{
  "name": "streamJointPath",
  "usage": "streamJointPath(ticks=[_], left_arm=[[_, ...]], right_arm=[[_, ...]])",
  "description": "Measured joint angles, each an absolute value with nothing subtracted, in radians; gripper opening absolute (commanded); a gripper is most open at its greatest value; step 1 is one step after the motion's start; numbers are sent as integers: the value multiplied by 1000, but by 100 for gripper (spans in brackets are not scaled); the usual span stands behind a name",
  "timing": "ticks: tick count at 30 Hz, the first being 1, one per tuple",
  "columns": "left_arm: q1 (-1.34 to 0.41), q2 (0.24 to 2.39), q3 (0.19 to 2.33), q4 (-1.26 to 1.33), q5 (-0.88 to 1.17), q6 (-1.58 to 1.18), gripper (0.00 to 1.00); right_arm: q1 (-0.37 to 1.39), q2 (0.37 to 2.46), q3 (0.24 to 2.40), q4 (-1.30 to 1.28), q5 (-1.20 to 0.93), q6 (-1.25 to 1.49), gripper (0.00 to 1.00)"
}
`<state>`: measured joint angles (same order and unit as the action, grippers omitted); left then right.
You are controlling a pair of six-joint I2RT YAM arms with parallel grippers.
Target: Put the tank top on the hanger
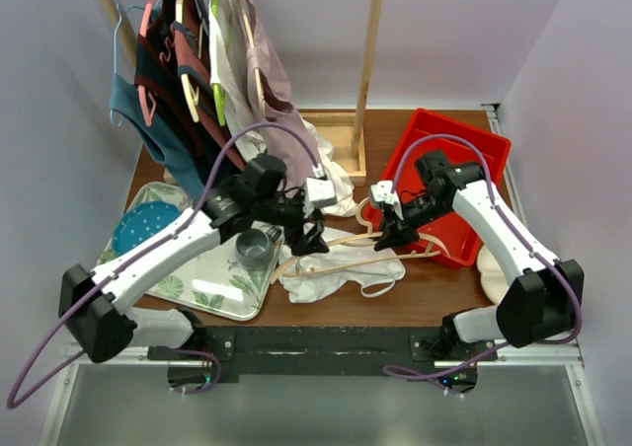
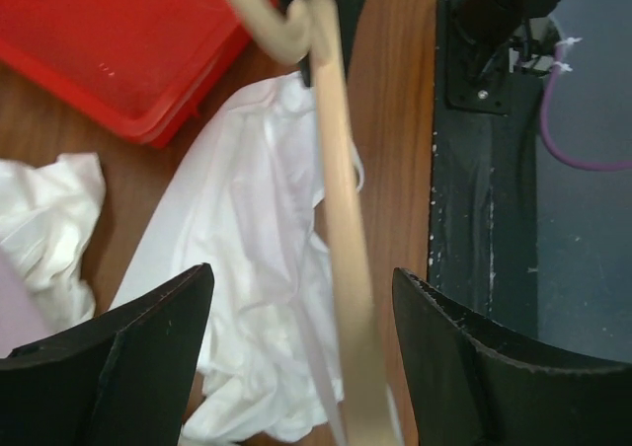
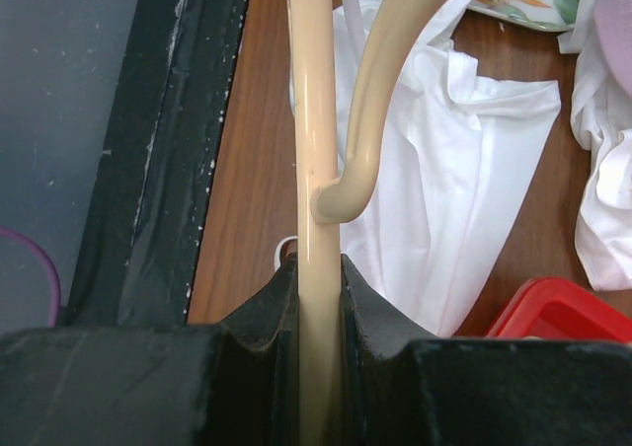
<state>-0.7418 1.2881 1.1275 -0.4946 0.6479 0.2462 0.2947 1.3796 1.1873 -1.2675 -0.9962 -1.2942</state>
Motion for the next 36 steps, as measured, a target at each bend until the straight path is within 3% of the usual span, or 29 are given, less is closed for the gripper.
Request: streamJointPath(ticks=[4, 7, 8, 10, 11, 16, 19, 21, 24, 30, 36], left_arm=[[-820, 1371, 1172, -497, 648, 246, 68], [-847, 1399, 1193, -503, 646, 243, 51], [-847, 1402, 1195, -504, 645, 242, 37], [-847, 1405, 1200, -507, 645, 236, 19], [-847, 1407, 1202, -508, 648, 231, 0], [-843, 1423, 1209, -520, 619, 189, 0], [-845, 1413, 1204, -515, 593, 160, 0], [-845, 1389, 1185, -504, 559, 137, 0], [-834, 1324, 1132, -516, 504, 94, 0], [-791, 1206, 1066, -531, 432, 2, 0], [-779, 1151, 1034, -532, 398, -61, 0]], right_arm=[[300, 1383, 1197, -1267, -994, -1295, 0], [303, 1383, 1197, -1268, -991, -1295, 0], [304, 1383, 1197, -1268, -990, -1295, 0], [306, 1383, 1197, -1267, -989, -1295, 0], [307, 1383, 1197, -1267, -988, -1294, 0], [305, 1385, 1200, -1260, -977, -1269, 6], [306, 1385, 1200, -1247, -974, -1242, 30], [308, 1385, 1201, -1234, -981, -1213, 51], [308, 1369, 1224, -1191, -960, -1108, 67], [166, 1338, 1335, -1111, -933, -911, 71], [105, 1218, 1336, -1152, -878, -925, 66]])
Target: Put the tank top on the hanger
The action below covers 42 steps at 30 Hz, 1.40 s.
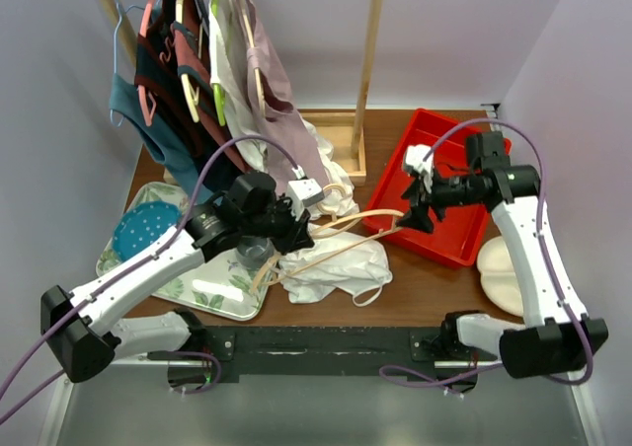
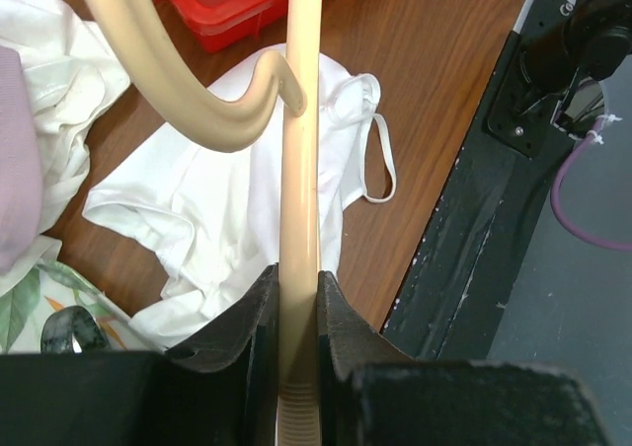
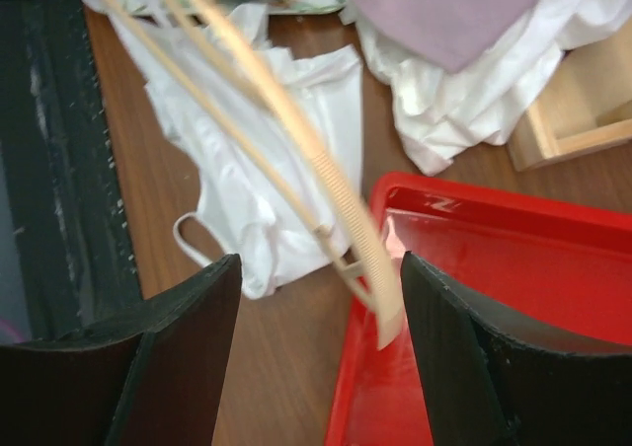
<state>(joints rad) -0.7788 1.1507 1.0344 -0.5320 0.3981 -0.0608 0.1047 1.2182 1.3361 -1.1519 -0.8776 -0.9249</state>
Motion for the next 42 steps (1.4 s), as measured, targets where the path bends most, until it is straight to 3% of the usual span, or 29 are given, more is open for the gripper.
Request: streamJointPath(ticks=[6, 14, 28, 34, 38, 42], left_arm=[[-773, 1121, 1017, -513, 369, -116, 0], [-771, 1120, 1010, -455, 348, -165, 0], [-770, 1110, 968, -420, 339, -192, 0], [-765, 1098, 966, -419, 337, -191, 0], [-761, 1093, 966, -419, 337, -191, 0], [-758, 1093, 957, -416, 337, -191, 0]], right_arm=[[142, 1080, 1127, -1272, -863, -1198, 49], [543, 1127, 808, -1009, -657, -1041, 44], [693, 1257, 704, -619, -374, -868, 42], [703, 1295, 704, -578, -331, -849, 25], [706, 1296, 704, -580, -331, -846, 1], [706, 1289, 704, -594, -332, -847, 0]])
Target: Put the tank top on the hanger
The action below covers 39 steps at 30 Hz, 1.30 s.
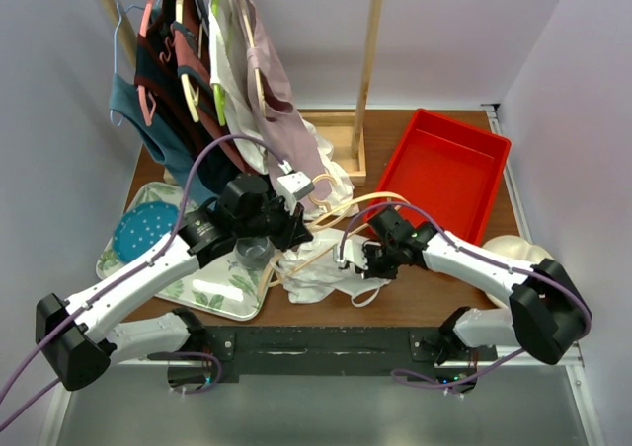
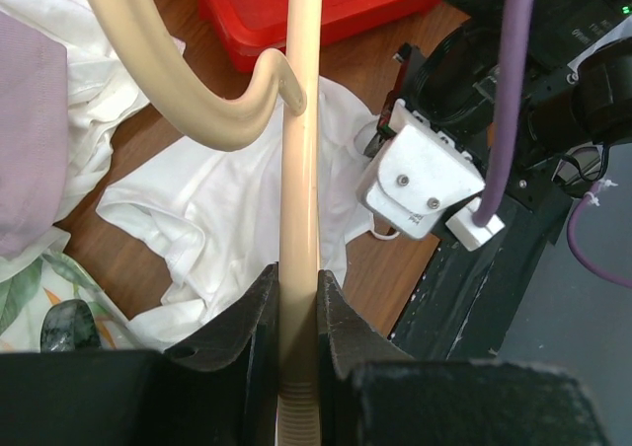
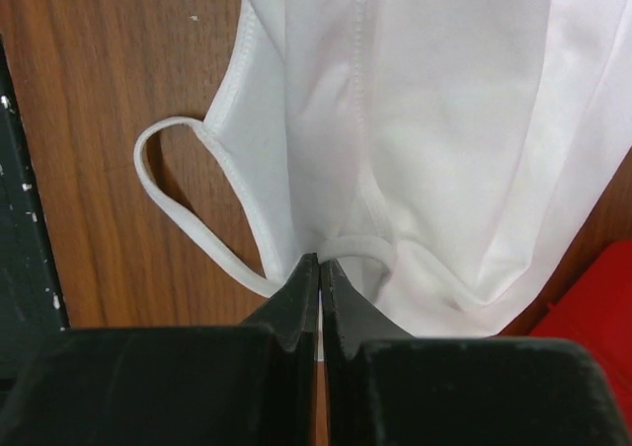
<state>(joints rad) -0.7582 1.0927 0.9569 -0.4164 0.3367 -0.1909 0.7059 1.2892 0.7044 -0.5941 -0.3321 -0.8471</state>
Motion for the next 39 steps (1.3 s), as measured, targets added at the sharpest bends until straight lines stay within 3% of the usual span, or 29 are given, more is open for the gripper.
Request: streamJointPath(ticks=[7, 17, 22, 25, 34, 39], left_arm=[[-746, 1081, 949, -427, 332, -191, 0], [-709, 1047, 921, -426, 340, -189, 0], [-702, 1040, 915, -427, 358, -182, 0], [-701, 1029, 905, -425, 366, -180, 0], [-701, 1020, 884, -428, 396, -172, 0], [-700, 1020, 884, -427, 405, -171, 0]], right_arm=[[679, 1188, 714, -705, -350, -859, 0], [357, 1027, 746, -820, -437, -891, 0], [238, 1066, 760, -820, -457, -883, 0], [194, 1123, 786, -819, -474, -878, 6], [174, 1216, 823, -801, -491, -825, 15], [170, 1220, 830, -800, -501, -808, 0]])
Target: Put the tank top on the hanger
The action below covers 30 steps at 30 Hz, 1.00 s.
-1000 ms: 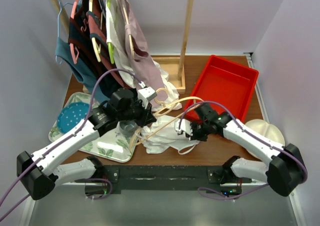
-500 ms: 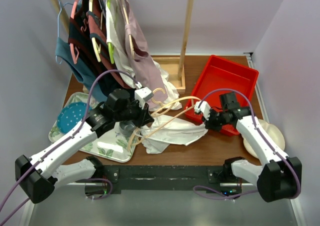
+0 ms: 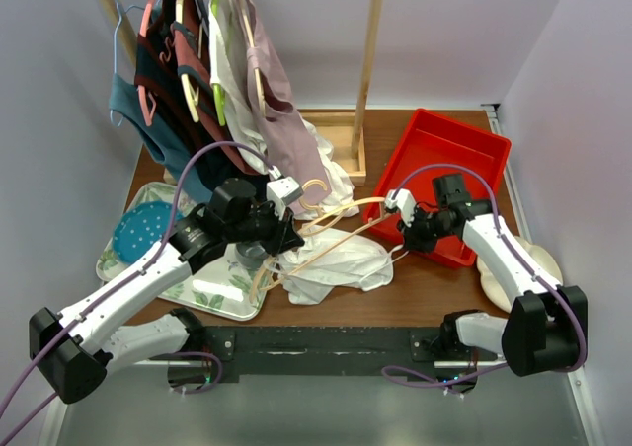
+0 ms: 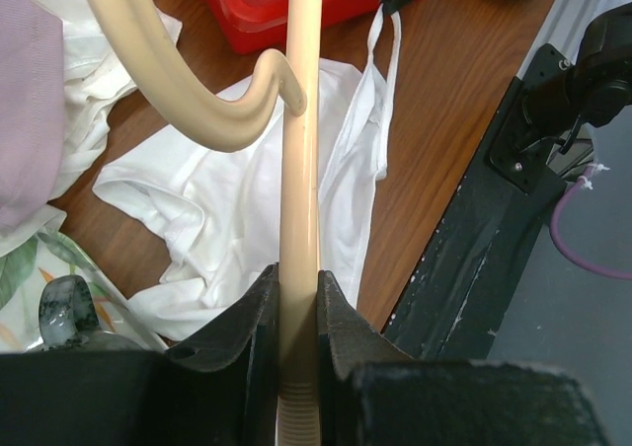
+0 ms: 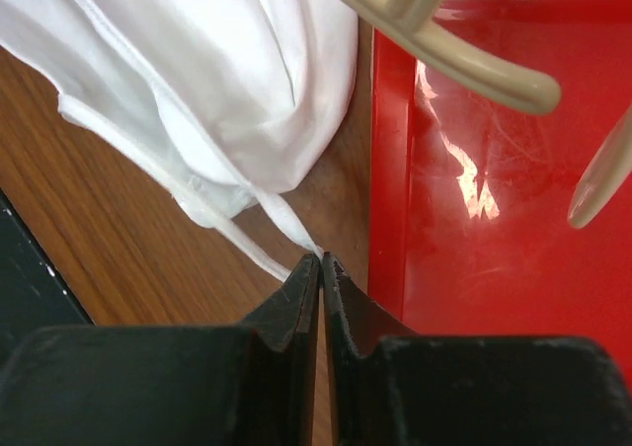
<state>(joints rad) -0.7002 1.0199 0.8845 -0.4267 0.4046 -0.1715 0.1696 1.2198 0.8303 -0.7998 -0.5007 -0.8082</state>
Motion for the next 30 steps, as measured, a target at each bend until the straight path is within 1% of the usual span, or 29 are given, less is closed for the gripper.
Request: streamJointPath(ticks=[10, 21, 30], left_arm=[[-700, 1010, 878, -427, 416, -163, 0], [-695, 950, 859, -432, 440, -145, 0], [-695, 949, 852, -433, 471, -135, 0]], right_arm=[[152, 1229, 860, -799, -544, -756, 0], [-19, 1210, 938, -793, -563, -705, 0], [-41, 1221, 979, -793, -596, -685, 0]])
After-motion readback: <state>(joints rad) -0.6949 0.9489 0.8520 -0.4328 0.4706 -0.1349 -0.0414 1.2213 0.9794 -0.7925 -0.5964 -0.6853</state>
